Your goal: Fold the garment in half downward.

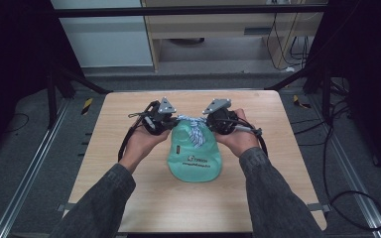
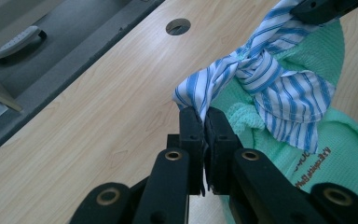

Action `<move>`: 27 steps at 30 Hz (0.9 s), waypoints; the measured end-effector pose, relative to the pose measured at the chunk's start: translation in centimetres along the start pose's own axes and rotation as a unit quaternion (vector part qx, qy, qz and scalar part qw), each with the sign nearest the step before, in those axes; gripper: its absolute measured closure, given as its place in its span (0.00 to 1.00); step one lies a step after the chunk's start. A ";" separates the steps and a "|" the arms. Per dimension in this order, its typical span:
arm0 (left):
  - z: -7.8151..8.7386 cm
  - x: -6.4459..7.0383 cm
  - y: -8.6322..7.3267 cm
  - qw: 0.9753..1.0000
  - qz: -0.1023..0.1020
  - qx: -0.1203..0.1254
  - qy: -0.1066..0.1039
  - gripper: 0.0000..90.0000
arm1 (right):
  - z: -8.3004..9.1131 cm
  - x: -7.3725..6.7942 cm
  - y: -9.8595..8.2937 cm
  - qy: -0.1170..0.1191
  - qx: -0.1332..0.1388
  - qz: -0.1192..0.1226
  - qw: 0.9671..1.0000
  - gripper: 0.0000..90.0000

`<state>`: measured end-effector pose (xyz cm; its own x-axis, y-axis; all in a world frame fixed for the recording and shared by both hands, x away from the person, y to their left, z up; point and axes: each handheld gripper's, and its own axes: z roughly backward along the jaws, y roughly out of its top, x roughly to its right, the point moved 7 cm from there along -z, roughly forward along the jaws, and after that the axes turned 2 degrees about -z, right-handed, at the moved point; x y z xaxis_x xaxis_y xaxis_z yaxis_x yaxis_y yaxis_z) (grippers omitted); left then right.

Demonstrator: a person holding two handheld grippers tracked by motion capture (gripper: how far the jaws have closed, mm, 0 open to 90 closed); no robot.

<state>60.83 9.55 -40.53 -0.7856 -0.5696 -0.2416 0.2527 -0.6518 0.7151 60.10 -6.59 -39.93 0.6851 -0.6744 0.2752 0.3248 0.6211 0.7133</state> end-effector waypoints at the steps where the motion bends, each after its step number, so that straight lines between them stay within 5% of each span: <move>1: 0.0 0.1 -0.1 1.000 -0.001 0.000 -0.001 0.97 | 0.0 -0.1 -0.2 0.000 0.000 0.002 1.000 0.92; 27: -0.6 2.7 -2.9 1.000 -0.008 0.005 -0.015 0.96 | -0.3 -3.2 -3.3 0.004 -0.001 0.018 1.000 0.91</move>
<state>58.34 9.64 -43.63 -0.8057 -0.5442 -0.2337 0.2342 -0.6552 0.7182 57.01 -6.38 -43.37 0.7015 -0.6487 0.2952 0.3009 0.6450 0.7025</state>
